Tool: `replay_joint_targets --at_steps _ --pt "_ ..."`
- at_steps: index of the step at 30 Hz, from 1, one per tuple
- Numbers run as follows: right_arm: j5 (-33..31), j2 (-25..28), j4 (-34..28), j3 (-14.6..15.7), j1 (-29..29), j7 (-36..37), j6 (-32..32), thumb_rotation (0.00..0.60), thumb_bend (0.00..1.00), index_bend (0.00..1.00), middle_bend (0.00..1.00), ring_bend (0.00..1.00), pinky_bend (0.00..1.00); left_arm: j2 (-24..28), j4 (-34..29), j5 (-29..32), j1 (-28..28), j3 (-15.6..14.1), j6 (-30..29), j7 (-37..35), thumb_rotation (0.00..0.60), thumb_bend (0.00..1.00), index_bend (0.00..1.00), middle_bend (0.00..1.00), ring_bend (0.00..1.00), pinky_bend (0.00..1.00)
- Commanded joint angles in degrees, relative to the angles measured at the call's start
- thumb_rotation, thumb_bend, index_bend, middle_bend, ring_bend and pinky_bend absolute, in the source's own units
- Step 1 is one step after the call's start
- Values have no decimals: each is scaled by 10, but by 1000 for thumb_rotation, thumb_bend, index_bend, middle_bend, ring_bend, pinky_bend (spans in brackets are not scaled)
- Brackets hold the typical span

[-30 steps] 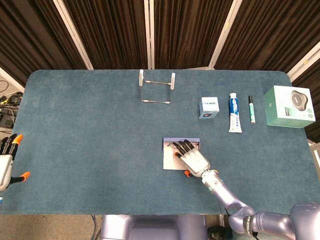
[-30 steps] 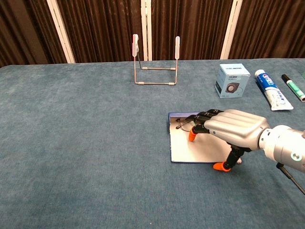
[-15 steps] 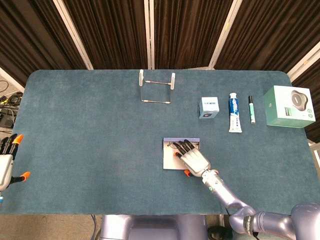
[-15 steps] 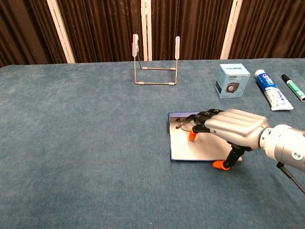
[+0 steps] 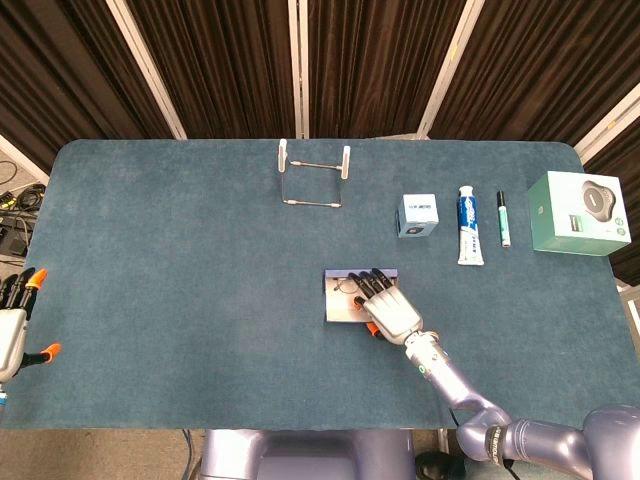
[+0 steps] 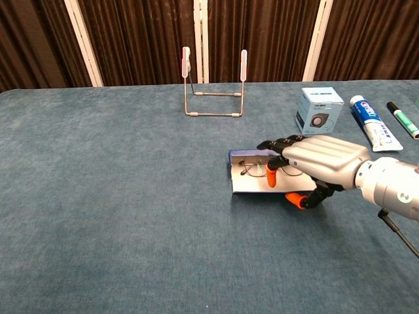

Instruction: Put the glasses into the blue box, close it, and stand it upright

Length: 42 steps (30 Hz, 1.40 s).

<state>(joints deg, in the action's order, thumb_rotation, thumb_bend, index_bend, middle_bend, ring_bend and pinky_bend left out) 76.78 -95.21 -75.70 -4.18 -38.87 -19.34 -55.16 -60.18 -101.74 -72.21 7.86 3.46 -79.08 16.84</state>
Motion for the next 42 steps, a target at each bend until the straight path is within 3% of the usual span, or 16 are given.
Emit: replay_joint_targets --at_steps 1,9,16,24,33,42 --pt "2 -3 5 -6 -1 6 -6 600 412 451 0 0 0 0 0 0 0 0 0 0 600 0 0 0 0 0" --pt "28 18 -8 12 9 21 -16 600 423 619 7 0 0 -1 1 2 1 0 2 0 600 0 0 0 0 0" --pt "82 93 -76 51 28 35 -40 600 459 651 19 0 0 1 -3 -5 -1 -2 -2 -2 600 0 0 0 0 0" --pt "103 168 -162 54 16 -1 -26 600 464 649 13 0 0 1 -9 -7 -1 -4 -1 4 600 0 0 0 0 0" --pt "53 149 -169 30 -17 -99 36 600 470 643 5 0 0 -1 -6 -4 3 -3 4 6 600 0 0 0 0 0" --pt "-14 120 -163 9 -34 -163 56 600 471 638 3 0 0 3 -3 -3 2 -2 5 -4 600 0 0 0 0 0"
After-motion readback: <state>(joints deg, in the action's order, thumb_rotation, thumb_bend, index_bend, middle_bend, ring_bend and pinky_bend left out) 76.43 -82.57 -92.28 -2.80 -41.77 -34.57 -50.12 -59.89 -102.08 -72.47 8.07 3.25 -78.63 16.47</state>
